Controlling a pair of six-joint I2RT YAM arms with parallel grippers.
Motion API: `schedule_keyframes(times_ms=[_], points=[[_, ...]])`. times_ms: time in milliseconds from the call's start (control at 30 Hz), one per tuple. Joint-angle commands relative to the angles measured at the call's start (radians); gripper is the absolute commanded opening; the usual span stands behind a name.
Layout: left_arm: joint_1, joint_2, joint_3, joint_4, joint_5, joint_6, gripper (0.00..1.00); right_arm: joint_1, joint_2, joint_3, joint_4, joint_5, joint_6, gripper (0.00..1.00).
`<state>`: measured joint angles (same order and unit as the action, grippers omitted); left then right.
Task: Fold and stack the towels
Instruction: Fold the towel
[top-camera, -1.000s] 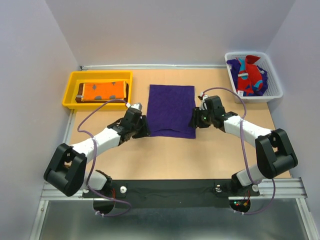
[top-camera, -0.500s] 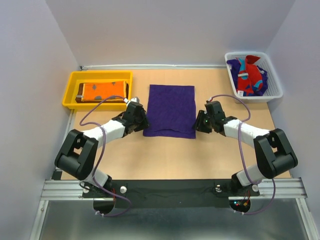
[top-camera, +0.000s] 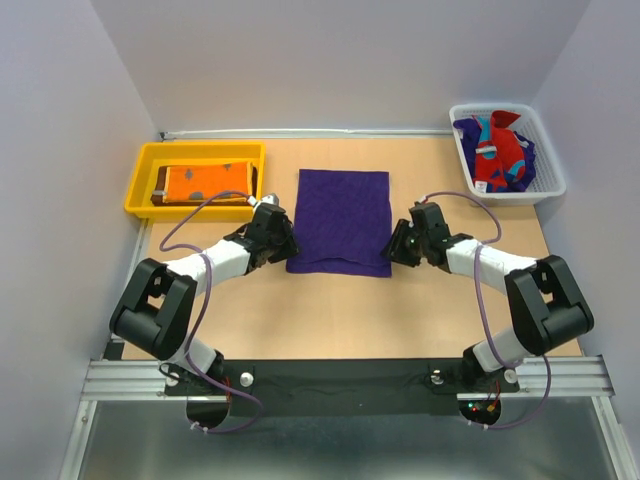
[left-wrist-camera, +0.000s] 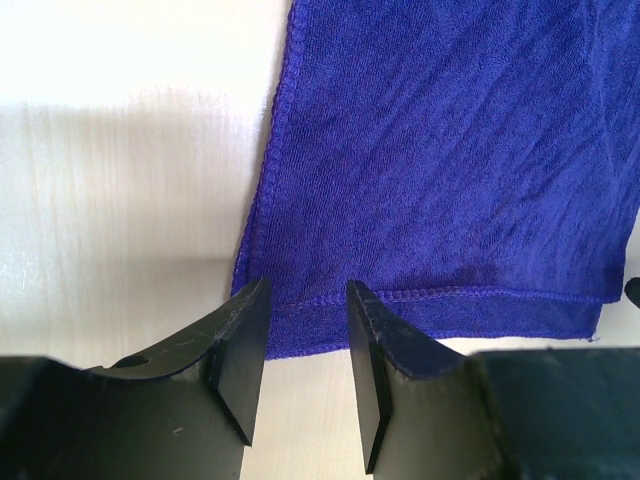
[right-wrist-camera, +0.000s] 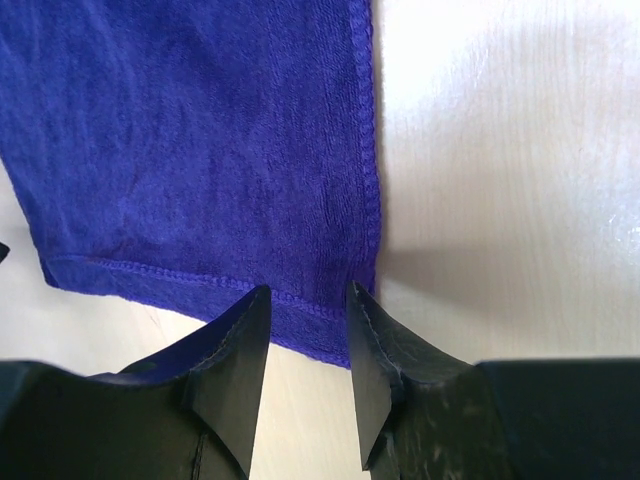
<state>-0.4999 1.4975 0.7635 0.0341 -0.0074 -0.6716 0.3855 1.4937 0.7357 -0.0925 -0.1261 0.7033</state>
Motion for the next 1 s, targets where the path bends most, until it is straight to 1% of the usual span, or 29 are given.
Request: schedule_keyframes(times_ms=[0,200,467,533,567,733,833,967], points=[[0.0,-0.003,0.019,0.024,0.001,0.01,0.47,-0.005,0.026,-0.012,0.043,-0.018,0.022,0.42],[0.0,-0.003,0.023,0.02,-0.011,0.018,0.47,-0.005,0.03,-0.039,0.043,0.02,0.028,0.42],[0.0,0.003,0.026,0.016,-0.014,0.027,0.47,-0.004,0.037,-0.035,0.043,0.052,0.013,0.31],[0.0,0.004,0.028,0.015,-0.019,0.032,0.47,-0.004,0.033,-0.032,0.043,0.054,0.005,0.24],[-0.002,0.006,0.026,0.013,-0.017,0.032,0.47,-0.005,0.03,-0.032,0.043,0.054,0.005,0.23],[-0.002,0.007,0.031,0.009,-0.025,0.038,0.47,-0.004,0.002,-0.015,0.042,0.037,-0.008,0.22],[0.0,0.015,0.034,0.004,-0.023,0.043,0.47,-0.005,-0.003,0.001,0.04,0.022,-0.011,0.15],[-0.002,0.018,0.034,0.006,-0.023,0.046,0.47,-0.004,-0.003,0.011,0.042,0.005,-0.013,0.16]])
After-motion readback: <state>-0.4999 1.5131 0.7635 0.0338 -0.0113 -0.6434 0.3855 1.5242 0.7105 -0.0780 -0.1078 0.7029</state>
